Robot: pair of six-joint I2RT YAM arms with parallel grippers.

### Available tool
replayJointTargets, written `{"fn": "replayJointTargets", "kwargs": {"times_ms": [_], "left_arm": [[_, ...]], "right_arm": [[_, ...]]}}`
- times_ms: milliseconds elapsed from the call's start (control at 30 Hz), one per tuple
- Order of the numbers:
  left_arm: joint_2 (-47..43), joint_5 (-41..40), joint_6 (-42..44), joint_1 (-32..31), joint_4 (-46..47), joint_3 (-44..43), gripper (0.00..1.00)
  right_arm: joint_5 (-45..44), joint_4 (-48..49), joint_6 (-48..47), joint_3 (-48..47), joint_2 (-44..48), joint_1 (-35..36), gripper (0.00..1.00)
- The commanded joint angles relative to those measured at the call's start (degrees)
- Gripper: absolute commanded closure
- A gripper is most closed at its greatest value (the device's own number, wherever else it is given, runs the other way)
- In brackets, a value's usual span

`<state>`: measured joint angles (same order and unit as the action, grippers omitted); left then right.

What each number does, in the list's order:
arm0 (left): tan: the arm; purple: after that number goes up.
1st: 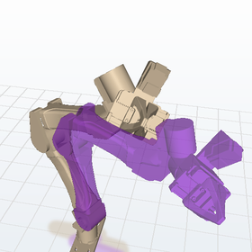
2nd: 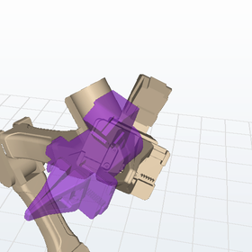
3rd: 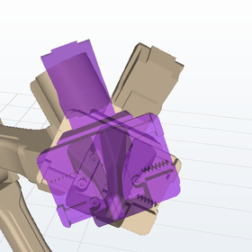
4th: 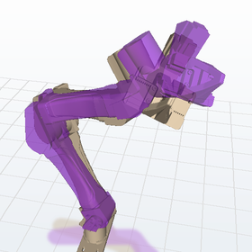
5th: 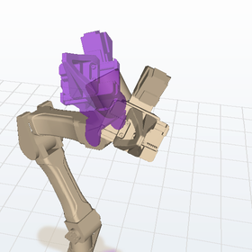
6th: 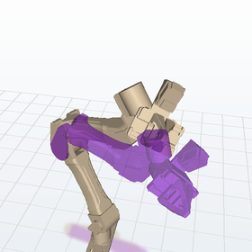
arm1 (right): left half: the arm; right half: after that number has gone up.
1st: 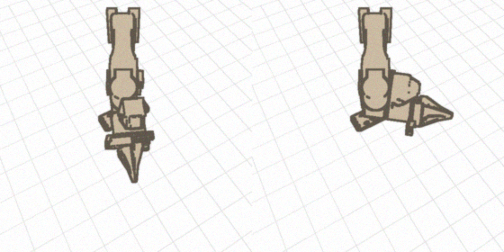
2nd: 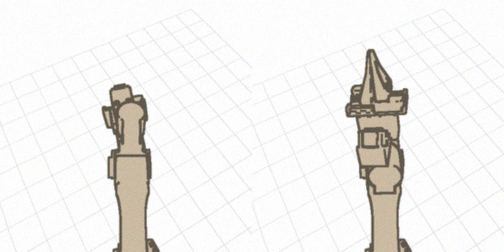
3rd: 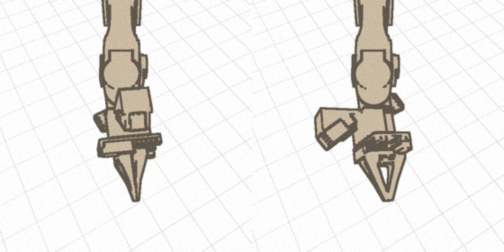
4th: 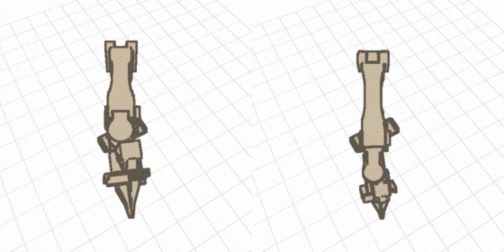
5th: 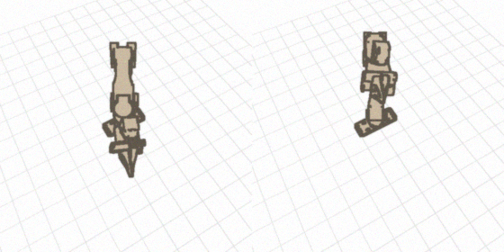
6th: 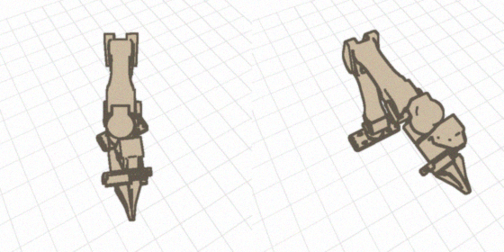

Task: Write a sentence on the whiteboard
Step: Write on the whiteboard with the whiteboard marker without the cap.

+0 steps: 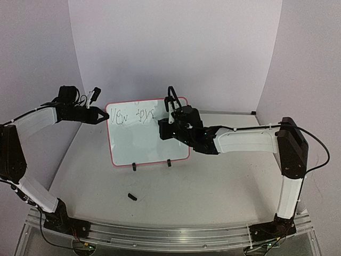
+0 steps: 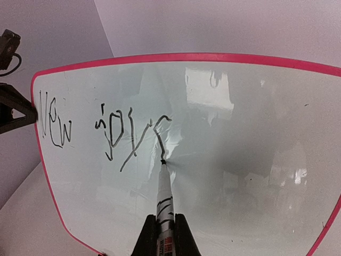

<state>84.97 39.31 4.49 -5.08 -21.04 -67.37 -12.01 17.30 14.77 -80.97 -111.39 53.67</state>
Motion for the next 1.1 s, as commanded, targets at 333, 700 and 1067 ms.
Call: {"fn": "replayJointTargets", "kwargs": {"times_ms": [333, 700, 1067], "left_arm": [[0.59, 0.33, 0.52, 0.10, -0.19, -1.16, 0.85], [0.53, 0.42, 0.45, 0.12, -0.21, -1.10, 0.85], [-2.38, -1.67, 0.17, 0.21, -0.67, -0.75, 0.71]], "right_arm": [[2.77, -0.42, 0.27, -2.92, -0.72, -0.23, 1.00], [3.68, -0.34, 0.03, -3.83, -1.24, -0.24, 1.00], [11.61, 5.62, 1.86, 6.14, 10.79, -0.19, 1.00]]}}
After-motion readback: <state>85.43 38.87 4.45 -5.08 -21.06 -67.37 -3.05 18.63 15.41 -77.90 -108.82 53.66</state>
